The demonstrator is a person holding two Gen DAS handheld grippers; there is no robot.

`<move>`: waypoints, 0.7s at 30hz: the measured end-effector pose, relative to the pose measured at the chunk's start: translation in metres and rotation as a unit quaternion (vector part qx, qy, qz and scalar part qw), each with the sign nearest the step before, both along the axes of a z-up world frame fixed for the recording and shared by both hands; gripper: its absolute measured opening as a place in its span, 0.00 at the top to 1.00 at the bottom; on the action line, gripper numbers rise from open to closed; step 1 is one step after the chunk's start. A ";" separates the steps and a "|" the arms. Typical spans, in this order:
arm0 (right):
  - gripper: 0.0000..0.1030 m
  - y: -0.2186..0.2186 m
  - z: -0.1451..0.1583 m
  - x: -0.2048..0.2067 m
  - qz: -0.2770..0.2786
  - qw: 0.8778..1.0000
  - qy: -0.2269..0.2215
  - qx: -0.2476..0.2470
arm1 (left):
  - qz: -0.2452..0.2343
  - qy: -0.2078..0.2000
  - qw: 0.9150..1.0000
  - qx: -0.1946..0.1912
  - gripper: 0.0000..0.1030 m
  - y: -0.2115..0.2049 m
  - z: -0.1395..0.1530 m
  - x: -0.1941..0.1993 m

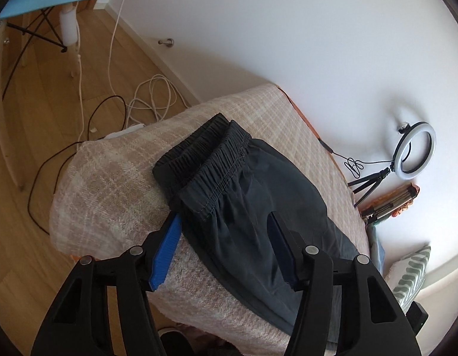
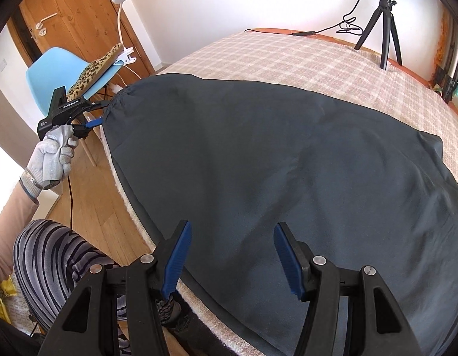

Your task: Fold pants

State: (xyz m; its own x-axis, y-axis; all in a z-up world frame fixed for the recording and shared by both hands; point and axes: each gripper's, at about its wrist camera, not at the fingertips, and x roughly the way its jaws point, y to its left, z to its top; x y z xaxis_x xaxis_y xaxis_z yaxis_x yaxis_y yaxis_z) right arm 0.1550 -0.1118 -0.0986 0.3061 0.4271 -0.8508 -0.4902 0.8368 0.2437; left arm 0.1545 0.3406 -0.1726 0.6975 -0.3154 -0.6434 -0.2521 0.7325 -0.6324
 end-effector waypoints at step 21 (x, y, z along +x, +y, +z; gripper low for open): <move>0.42 0.021 -0.002 0.005 0.012 1.000 0.010 0.017 | 0.034 0.001 0.996 0.081 0.76 0.004 0.001 0.005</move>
State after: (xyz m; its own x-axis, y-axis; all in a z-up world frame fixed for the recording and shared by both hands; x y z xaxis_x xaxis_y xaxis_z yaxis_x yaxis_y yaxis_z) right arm 0.1599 -0.0905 -0.1010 0.2781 0.4625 -0.8419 -0.5045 0.8162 0.2817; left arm 0.1597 0.3449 -0.1711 0.7128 -0.1583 -0.6832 -0.3060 0.8064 -0.5061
